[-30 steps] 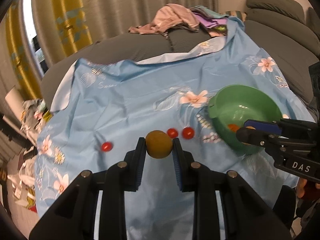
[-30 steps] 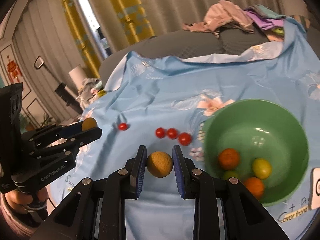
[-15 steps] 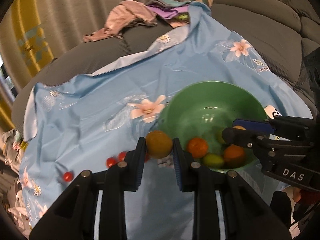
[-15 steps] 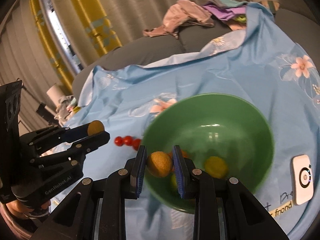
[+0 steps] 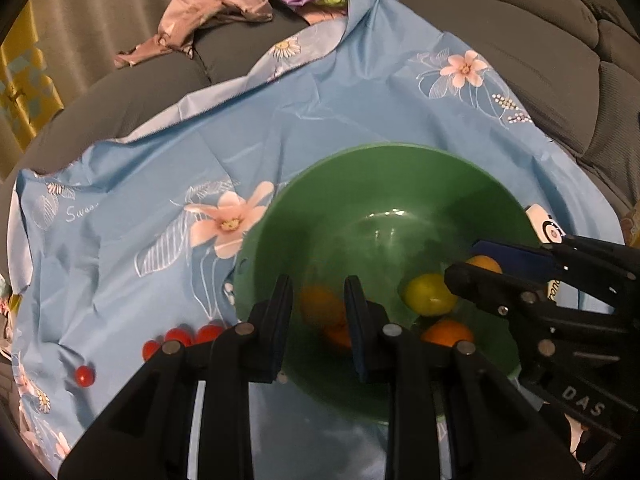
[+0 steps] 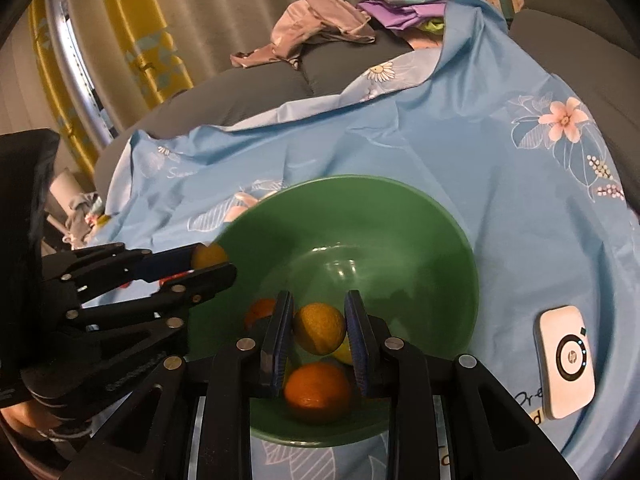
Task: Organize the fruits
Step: 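Open the left tool over the bowl to drop its fruit while the right tool drops its fruit, then withdraw both open tools from the bowl toward the cherry tomatoes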
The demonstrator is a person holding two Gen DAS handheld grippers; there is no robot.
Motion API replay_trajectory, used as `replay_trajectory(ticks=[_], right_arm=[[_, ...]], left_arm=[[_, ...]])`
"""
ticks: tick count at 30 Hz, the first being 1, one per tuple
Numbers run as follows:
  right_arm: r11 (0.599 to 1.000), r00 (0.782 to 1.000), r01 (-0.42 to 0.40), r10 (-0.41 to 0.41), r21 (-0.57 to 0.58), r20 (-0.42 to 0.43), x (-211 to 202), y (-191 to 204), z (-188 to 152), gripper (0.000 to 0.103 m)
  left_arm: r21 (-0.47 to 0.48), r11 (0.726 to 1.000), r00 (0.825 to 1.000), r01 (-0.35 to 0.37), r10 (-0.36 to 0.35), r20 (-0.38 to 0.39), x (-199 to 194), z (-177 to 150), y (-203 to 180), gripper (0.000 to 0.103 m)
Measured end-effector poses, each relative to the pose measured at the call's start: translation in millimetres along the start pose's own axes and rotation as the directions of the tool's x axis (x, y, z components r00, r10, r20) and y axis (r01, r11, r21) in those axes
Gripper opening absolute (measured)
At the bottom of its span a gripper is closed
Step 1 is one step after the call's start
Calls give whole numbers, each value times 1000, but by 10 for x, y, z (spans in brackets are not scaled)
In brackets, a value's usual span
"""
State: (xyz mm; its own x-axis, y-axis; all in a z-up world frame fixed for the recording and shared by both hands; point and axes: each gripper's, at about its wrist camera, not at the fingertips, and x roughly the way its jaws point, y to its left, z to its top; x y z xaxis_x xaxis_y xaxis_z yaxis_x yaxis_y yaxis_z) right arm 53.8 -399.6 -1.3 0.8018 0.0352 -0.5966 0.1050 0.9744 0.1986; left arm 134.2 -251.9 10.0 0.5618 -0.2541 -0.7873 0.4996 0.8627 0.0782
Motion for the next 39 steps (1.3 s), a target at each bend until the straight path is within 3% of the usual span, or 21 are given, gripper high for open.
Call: replay_trajectory(ticks=[4,7,9,14,18,28,39], right_arm=[[1000,1000,16,-16,6,1,19,-38,-19,29],[1000,1000,11,-11,20,-2,11,-90,-25,29],[999,1000,17,-17,29,1,-9,-121,-33,29],[998,1000,5,-6,61,16,-72,-179,-52,32],[998,999,-16,14,68,30,-143,-164,-89,32],[991,991,-131,131,4,42,-291,164,-208,33],[968,978,-206,208,-144,-1,-353,759,-328,33]], left_arm=[[23,1000,1000,-8,8,-15,44,-16,-54,27],[18,1000,1000,-15,15,-21,51,-21,-51,43],[8,1000,1000,-21,21,-22,36,-31,-33,61],[-24,999,1000,-26,26,-5,-102,-88,30,66],[-68,998,999,-11,13,31,-283,-227,152,79],[-214,977,1000,0,0,-2,-678,-742,618,84],[-305,950,997,-71,59,-50,-885,-1174,850,85]])
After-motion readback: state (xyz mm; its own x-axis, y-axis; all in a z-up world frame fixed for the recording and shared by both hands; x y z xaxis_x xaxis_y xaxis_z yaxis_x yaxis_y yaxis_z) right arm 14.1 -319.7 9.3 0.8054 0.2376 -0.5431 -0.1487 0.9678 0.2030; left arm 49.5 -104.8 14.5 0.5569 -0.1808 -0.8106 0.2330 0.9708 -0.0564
